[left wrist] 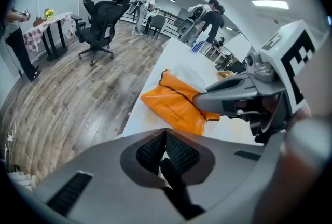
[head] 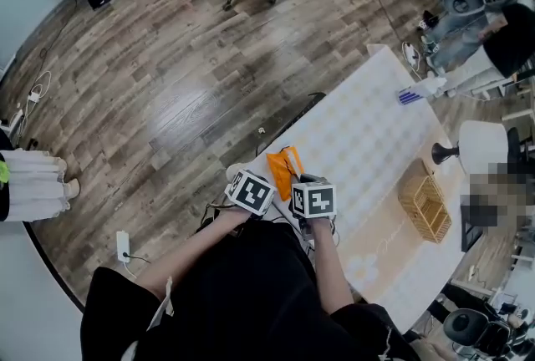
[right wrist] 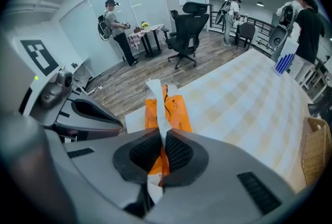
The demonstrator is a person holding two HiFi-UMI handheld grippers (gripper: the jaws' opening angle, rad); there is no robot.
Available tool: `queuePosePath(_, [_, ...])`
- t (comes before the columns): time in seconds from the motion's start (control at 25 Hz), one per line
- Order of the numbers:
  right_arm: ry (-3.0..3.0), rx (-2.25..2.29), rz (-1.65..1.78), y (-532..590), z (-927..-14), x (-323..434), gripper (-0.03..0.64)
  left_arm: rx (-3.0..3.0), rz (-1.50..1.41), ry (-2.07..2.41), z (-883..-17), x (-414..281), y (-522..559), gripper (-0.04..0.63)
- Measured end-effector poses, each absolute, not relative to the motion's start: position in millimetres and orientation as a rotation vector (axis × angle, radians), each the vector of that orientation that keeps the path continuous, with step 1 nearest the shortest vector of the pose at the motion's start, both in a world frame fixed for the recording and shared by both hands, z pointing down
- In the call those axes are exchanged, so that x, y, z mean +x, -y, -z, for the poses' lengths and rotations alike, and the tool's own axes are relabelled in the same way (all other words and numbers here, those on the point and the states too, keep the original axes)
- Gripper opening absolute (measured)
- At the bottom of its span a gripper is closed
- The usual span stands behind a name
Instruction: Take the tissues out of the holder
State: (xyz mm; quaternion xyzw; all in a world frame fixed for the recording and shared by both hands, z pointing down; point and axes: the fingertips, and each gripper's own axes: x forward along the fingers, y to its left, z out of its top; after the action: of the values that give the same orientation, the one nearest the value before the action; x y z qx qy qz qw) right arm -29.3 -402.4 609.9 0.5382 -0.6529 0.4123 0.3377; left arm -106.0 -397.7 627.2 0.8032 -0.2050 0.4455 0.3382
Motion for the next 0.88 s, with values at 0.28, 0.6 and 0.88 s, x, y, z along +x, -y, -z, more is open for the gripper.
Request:
queuePosePath(0.28, [1.724, 1.397, -1.085, 402, -610, -30, 0.015, 2.082, -1.157, 0.514, -628, -105, 398, 0.002])
queuePosePath(0.6, [1.769, 1.393, -1.075, 402, -609, -33, 0.017, 2.104, -1.166, 0.527, -627, -106, 406, 0.002])
queuePosePath(0.88, [1.826, 1.417, -1.04, 400, -599, -34, 0.03, 2.117, -1.185, 0.538, -626, -104, 408, 0.002])
